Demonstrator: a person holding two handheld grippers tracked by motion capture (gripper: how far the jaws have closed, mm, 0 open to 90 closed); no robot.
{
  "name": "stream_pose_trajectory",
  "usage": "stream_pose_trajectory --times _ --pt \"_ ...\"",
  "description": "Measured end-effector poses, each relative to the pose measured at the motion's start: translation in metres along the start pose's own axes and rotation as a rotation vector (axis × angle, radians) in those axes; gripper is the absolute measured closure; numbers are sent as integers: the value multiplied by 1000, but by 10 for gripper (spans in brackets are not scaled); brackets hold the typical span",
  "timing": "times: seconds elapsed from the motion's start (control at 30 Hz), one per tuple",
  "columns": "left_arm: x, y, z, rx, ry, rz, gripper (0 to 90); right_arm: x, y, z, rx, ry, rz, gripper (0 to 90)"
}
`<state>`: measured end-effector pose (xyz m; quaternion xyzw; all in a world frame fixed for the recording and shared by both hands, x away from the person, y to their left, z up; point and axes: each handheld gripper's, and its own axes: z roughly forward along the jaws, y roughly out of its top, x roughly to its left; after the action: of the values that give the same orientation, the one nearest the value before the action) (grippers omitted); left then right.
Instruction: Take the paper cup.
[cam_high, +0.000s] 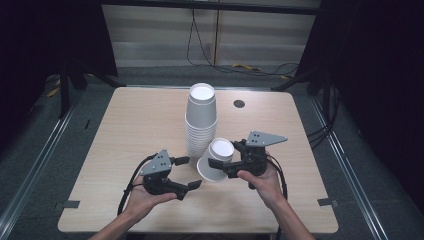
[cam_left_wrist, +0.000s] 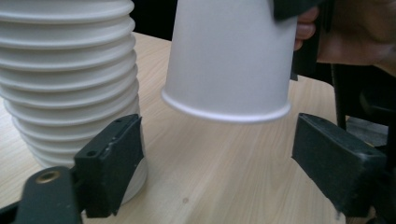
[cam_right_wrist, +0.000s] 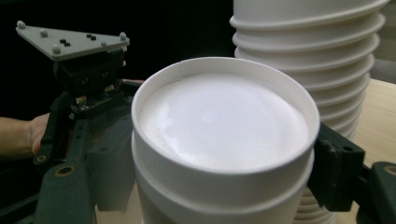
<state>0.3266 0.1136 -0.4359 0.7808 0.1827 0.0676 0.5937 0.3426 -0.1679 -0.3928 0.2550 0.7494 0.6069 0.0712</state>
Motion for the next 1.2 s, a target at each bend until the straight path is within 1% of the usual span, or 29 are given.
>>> stream_pose_trajectory --times 0.03,0.07,0.1,0.13,0.17,0.2,0.27,0.33,0.37,0.43,0.47,0.57,0.6,0.67,0.73,0.77,0.87,0.9,0.97,1.2 --pt "-1 -1 0 -9 2 0 155 1 -2 1 0 13 1 224" --pt "0 -3 0 -5 -2 -2 154 1 -4 3 7 22 3 223" --pt "0 -3 0 -5 -2 -2 154 1 -4 3 7 22 3 223" --pt "0 -4 1 2 -9 -7 154 1 -8 7 18 27 13 224" --pt "-1 -7 3 21 -7 -7 155 1 -10 8 22 31 20 224" --pt "-1 -8 4 22 -17 -8 154 0 -13 10 31 34 31 224" --pt "-1 -9 4 25 -23 -7 154 0 -15 12 35 35 31 224" --pt "-1 -10 5 33 -30 -3 154 1 -18 16 47 47 39 224" --pt "-1 -10 5 33 -30 -3 154 2 -18 18 47 46 34 224" --pt "0 -10 5 33 -31 -3 154 3 -19 19 48 55 40 224" --pt "0 -9 5 35 -37 -17 154 4 -20 21 44 66 46 224" --pt "0 -9 6 33 -36 -21 154 5 -21 22 47 74 52 224" --pt "-1 -10 7 40 -46 -19 154 6 -21 24 43 83 58 224" --pt "-2 -11 9 43 -58 -22 152 9 -21 26 46 90 50 224" --pt "-3 -12 10 49 -62 -17 145 10 -21 27 46 92 46 224" --pt "-3 -12 11 55 -65 -7 132 12 -21 29 47 106 51 224" --pt "-3 -14 12 65 -63 -10 103 13 -22 32 44 115 53 224" --pt "-4 -15 14 63 -66 -23 98 14 -23 33 46 118 54 224" --pt "-4 -16 15 67 -65 -25 92 15 -23 35 52 119 49 224" --pt "-5 -16 15 65 -67 -23 81 19 -26 39 47 135 57 224"
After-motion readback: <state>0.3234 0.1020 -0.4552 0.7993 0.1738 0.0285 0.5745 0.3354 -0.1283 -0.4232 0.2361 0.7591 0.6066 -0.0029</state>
